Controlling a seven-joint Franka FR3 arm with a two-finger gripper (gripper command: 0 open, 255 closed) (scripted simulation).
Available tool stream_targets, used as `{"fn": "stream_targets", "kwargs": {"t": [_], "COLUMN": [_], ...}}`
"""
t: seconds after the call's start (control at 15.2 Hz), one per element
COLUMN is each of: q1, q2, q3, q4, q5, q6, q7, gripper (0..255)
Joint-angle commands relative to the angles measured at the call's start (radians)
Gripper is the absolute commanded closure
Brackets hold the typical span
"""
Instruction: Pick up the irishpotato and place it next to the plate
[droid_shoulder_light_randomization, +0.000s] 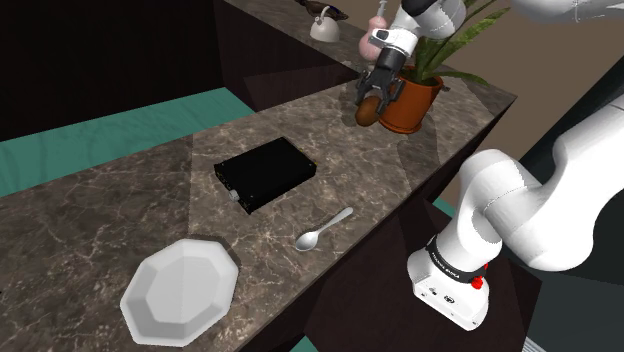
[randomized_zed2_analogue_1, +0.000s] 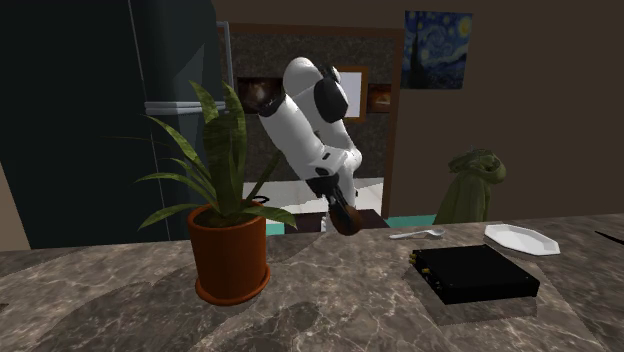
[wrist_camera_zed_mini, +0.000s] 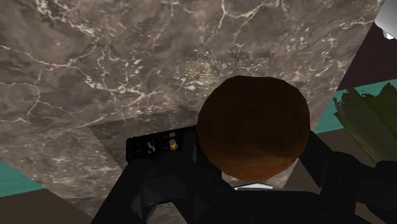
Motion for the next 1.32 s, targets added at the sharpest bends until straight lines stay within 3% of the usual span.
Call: {"fn": "stream_targets", "kwargs": {"t": [0.0, 0.13, 0.53, 1.25], "q1": [-0.012, -0.020, 0.017, 0.206], "q2": [-0.006, -0.011, 0.006, 0.144], "q3": [0.018, 0.033, 0.138, 0.207], "q4": [0.019, 0.033, -0.027, -0.021], "q5": [-0.001, -0.002, 0.067, 0.258], "q6": [-0.025, -0.043, 0.052, 0.196], "q7": [0.011, 0.021, 0.121, 0.238], "gripper": [255, 255, 255, 255]}}
